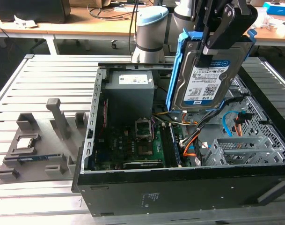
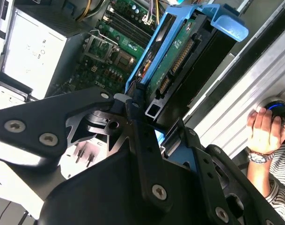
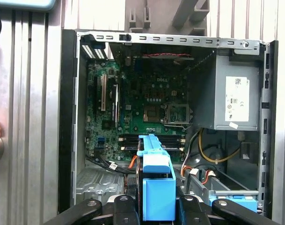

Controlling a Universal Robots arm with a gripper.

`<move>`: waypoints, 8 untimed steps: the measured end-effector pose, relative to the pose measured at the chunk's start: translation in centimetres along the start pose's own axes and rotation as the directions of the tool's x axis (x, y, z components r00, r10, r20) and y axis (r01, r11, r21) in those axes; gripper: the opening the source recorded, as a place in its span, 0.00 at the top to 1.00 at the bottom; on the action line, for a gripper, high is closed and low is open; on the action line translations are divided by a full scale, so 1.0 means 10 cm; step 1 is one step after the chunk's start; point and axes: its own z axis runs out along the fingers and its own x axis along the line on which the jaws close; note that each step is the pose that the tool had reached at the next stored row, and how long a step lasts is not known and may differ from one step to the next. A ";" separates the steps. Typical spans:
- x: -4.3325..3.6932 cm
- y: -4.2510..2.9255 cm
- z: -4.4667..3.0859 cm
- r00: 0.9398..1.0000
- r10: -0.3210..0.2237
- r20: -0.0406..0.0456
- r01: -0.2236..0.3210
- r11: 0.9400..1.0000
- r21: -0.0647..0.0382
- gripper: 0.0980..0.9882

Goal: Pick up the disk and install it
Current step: 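Pick up the disk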

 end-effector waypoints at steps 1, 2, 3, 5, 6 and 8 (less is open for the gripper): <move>0.005 0.002 0.002 1.000 0.000 0.000 0.000 1.000 0.000 0.70; 0.009 0.004 0.004 1.000 0.000 0.000 0.000 1.000 0.000 0.70; 0.015 0.006 0.006 1.000 0.000 0.000 0.000 1.000 0.000 0.70; 0.026 0.011 0.010 1.000 0.000 0.000 0.000 1.000 0.000 0.70; 0.030 0.012 0.013 1.000 0.000 0.000 0.000 1.000 0.000 0.70; 0.037 0.014 0.016 1.000 0.000 0.000 0.000 1.000 0.000 0.70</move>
